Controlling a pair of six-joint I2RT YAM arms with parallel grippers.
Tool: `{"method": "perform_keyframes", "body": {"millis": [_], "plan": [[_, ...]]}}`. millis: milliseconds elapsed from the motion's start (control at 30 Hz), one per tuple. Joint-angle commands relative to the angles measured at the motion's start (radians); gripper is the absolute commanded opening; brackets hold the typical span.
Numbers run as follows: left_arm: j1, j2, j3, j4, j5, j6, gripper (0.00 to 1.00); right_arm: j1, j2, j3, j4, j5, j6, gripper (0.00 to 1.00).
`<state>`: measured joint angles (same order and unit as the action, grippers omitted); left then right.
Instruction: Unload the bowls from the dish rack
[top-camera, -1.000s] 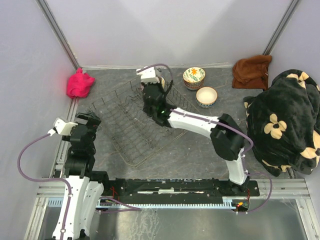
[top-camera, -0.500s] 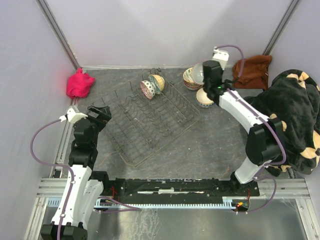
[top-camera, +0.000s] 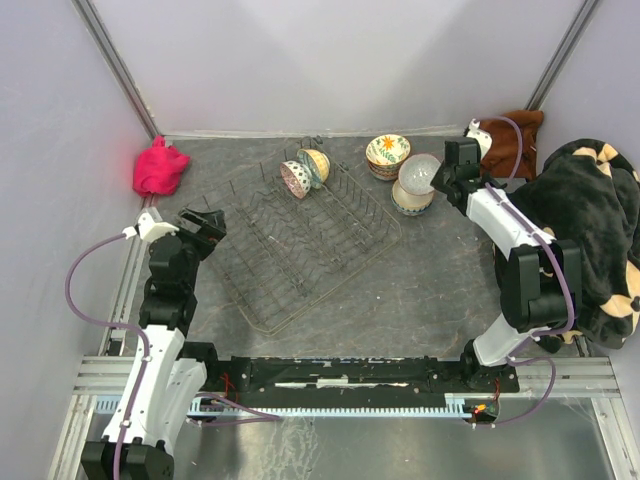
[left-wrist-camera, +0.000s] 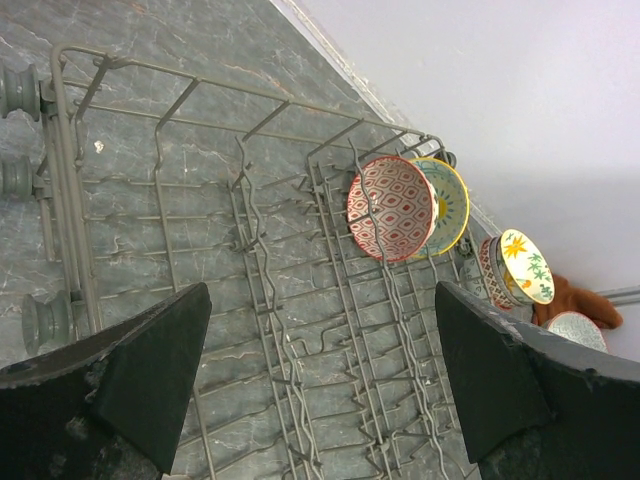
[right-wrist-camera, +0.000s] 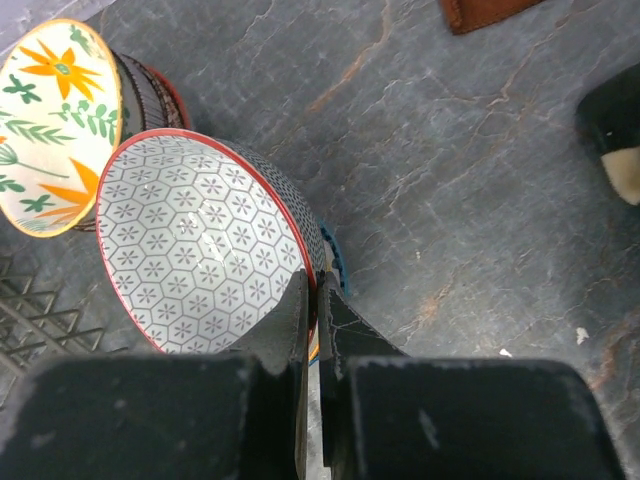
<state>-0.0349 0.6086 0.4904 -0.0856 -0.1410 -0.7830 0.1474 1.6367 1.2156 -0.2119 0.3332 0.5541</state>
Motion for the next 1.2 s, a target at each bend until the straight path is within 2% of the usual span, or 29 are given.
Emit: {"method": "perform_keyframes", "body": {"millis": [0,467,1100,1167], "plan": [[-0.002,0.003,-0.001,0.062,0.029,0.022,0.99,-0.016,-0.033,0.013,0.072,-0.086,0.051,0.01],[-0.002,0.013,-0.003,0.064,0.022,0.02,0.99,-0.025,0.02,0.003,0.058,-0.14,0.074,0.01],[-0.002,0.015,-0.003,0.064,0.012,0.02,0.99,-0.023,0.063,-0.011,0.039,-0.14,0.08,0.01],[-0.002,0.015,-0.001,0.061,0.01,0.019,0.99,-0.023,0.064,-0.013,0.037,-0.139,0.081,0.05]]}}
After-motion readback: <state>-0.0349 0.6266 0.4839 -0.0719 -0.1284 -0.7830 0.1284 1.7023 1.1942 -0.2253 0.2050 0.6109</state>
